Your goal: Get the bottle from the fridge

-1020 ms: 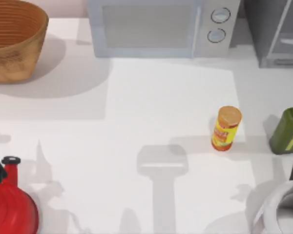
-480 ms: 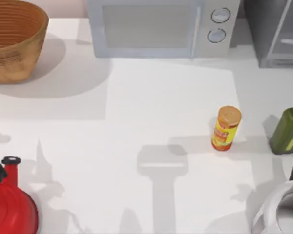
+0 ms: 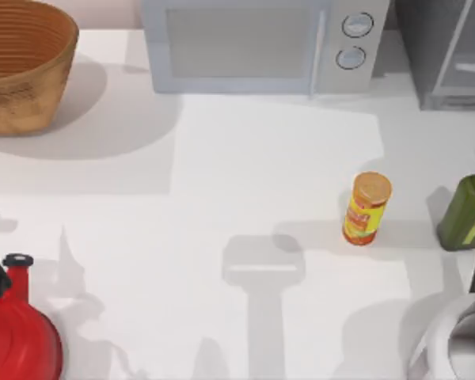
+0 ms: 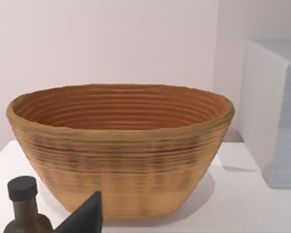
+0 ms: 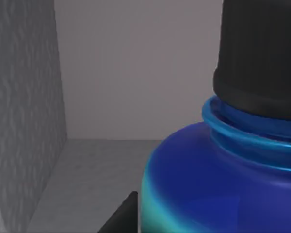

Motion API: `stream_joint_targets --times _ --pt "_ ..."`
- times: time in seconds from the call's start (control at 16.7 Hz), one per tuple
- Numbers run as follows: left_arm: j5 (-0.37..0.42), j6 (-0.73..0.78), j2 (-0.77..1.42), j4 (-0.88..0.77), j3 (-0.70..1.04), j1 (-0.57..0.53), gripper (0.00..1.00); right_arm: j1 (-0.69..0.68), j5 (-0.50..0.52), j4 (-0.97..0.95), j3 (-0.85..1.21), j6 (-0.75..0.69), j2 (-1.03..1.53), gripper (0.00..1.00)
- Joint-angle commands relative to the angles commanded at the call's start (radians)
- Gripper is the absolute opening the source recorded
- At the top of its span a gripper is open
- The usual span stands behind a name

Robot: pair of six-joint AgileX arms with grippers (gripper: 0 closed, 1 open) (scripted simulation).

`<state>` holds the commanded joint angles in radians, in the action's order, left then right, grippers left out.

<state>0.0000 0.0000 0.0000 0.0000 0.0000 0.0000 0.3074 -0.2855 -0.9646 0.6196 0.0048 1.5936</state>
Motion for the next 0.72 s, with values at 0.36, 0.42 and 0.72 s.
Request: stream_joint_targets --times 0.36,0.42,0.72 --pt "0.000 0.000 0.000 0.000 0.000 0.000 1.00 -0.091 0.084 0.285 -0.183 -0.002 -0.474 0.00" --pt "0.000 0.000 0.000 0.000 0.000 0.000 1.00 -0.108 0.101 0.340 -0.219 -0.003 -0.563 0.00" --pt "0.000 0.000 0.000 0.000 0.000 0.000 1.00 -0.197 0.184 0.620 -0.399 -0.003 -1.040 0.00"
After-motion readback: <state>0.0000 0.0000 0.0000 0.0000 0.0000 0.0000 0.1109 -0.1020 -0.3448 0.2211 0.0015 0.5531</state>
